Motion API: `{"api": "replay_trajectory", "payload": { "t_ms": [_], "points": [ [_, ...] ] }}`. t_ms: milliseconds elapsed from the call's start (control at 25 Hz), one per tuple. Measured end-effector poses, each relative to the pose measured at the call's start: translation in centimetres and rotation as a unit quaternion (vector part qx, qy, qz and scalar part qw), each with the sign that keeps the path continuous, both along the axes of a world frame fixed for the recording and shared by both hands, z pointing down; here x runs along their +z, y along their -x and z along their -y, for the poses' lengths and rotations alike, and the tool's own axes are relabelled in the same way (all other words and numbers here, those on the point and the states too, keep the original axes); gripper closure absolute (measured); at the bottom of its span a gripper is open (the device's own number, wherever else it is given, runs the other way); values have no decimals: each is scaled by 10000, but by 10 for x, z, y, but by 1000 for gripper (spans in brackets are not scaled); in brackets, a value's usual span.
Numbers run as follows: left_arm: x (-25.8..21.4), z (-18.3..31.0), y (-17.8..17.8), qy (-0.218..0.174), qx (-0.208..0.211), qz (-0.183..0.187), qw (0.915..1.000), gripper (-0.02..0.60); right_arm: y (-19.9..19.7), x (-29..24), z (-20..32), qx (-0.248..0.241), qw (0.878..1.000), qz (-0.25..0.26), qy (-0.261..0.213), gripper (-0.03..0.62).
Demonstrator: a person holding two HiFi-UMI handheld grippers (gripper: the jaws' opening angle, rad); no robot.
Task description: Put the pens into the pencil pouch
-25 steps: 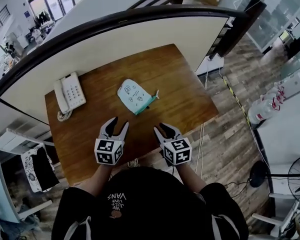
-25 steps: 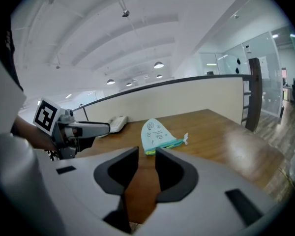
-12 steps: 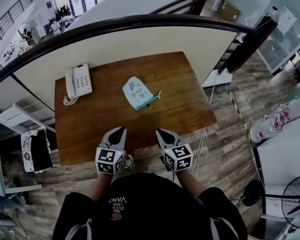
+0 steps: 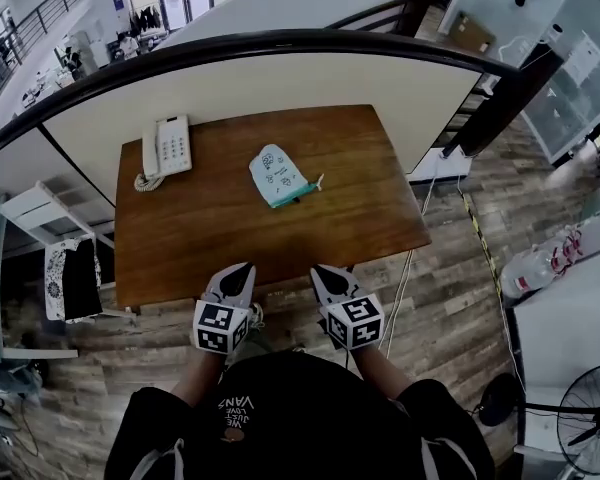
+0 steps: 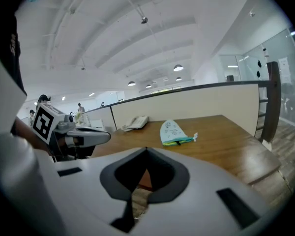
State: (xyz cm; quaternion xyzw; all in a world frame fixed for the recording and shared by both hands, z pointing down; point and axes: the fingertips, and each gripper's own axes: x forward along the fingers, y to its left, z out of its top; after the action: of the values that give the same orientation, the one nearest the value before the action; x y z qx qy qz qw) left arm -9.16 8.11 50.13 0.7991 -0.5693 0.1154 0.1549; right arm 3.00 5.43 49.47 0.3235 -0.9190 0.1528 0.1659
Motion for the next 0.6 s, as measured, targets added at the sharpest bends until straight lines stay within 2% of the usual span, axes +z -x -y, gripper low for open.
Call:
{"api": "replay_trajectory", "payload": {
  "t_ms": [600],
  "points": [
    [-2, -33, -11, -66, -167, 103, 9998, 569, -3, 3, -25, -291, 9996, -49, -21, 582]
  ]
}}
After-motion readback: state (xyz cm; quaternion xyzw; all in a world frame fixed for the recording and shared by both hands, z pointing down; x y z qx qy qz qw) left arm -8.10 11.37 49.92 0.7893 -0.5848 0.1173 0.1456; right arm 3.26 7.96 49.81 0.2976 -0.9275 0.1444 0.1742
